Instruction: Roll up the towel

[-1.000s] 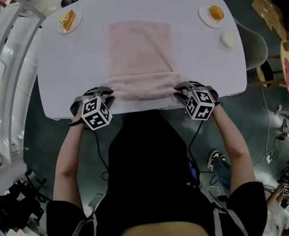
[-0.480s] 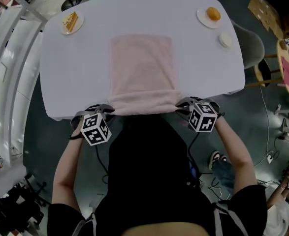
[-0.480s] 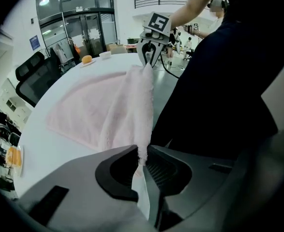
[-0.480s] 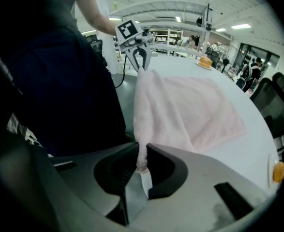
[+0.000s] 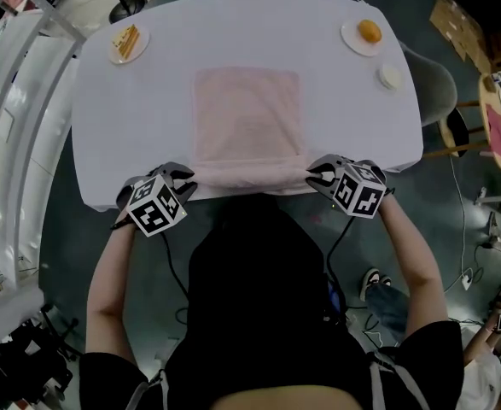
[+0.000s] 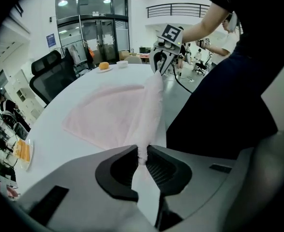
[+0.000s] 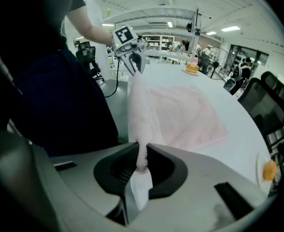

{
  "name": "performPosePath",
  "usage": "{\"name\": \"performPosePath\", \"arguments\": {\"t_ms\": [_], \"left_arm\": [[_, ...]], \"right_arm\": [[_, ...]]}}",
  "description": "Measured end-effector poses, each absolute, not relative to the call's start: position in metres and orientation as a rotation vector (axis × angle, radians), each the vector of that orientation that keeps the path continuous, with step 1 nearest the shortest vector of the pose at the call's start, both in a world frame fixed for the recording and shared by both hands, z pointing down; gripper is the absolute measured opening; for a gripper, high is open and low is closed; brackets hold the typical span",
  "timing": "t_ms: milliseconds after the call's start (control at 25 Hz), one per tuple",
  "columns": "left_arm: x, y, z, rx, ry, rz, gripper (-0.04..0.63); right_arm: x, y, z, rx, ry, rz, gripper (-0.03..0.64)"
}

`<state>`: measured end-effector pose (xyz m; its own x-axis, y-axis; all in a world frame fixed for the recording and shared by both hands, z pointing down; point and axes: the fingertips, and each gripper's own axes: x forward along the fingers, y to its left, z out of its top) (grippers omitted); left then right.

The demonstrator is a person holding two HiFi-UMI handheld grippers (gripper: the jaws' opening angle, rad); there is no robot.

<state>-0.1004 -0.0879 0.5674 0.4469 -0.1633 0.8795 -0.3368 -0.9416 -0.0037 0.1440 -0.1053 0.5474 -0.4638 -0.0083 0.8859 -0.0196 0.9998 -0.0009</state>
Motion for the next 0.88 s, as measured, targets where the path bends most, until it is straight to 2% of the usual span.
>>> {"name": "performPosePath", "arguments": {"t_ms": [440,880], "left_arm": [[-0.103,-0.16,0.569,2.458,-0.616,1.5,0.051],[-0.109,-0.205,0.609,2.329,-0.599,1.517,0.051]], "right_arm": [[0.143,-0.184,0.546,0.057,-2.028,-0.08,0.048],[0.138,-0.238,0.588,0.023,-2.02,0.02,0.06]]}}
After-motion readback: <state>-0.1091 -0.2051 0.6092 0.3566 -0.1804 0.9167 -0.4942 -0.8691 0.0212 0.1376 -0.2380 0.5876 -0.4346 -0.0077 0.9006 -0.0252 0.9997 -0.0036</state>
